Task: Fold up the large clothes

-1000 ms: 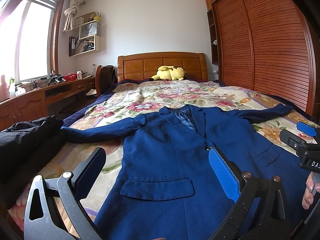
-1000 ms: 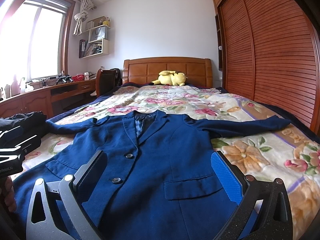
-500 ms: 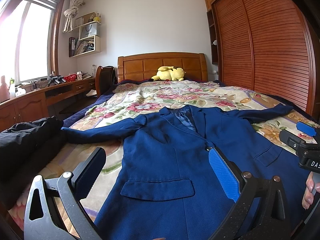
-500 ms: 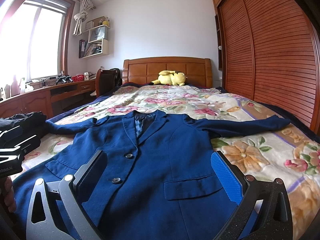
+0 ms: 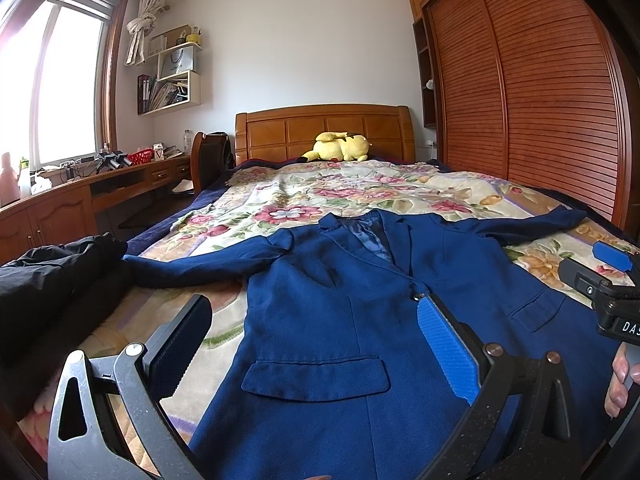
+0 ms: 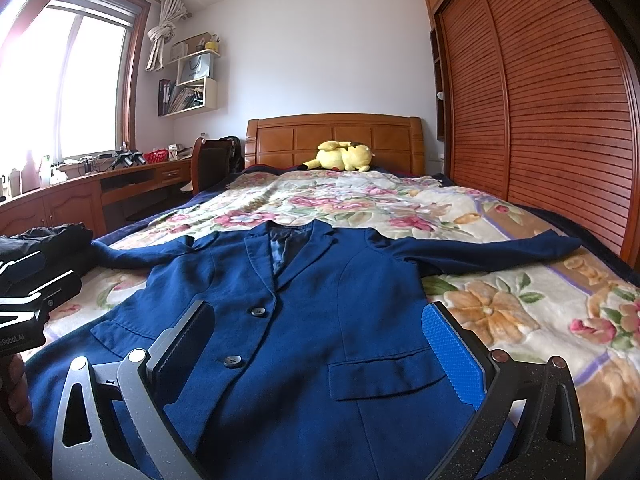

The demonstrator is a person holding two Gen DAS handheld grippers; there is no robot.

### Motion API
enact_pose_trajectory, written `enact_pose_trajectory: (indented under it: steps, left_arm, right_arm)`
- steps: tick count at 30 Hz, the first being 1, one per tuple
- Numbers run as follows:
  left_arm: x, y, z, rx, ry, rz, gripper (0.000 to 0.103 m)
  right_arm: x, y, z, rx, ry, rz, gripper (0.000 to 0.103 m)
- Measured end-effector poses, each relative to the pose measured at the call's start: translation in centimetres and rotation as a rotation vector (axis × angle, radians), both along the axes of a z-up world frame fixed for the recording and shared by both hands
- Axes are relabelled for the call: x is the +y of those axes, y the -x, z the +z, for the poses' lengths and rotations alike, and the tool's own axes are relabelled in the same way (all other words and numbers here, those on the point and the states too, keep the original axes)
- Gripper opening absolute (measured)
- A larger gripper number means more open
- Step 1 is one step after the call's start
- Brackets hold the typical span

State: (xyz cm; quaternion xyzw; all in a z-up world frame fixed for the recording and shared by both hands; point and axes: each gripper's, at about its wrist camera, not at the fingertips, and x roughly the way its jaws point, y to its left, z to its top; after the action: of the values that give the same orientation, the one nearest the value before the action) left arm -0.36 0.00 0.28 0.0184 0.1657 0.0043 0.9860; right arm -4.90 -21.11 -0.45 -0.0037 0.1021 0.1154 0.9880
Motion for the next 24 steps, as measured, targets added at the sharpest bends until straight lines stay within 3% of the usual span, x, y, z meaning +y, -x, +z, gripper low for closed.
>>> enact_pose_trajectory:
  steps: [16, 24]
  left_arm:
    - [0.6, -0.2, 0.2, 0.015, -0.004, -0.003, 0.103]
    - [1.9, -2.8, 0.4, 0.090, -0.027, -0.007, 0.103]
  right_arm:
    - [0.0, -0.4, -0.1, 0.017, -0.008, 0.024, 0.103]
    - [1.6, -1.3, 0.5, 0.059, 0.023, 0.054, 0.103]
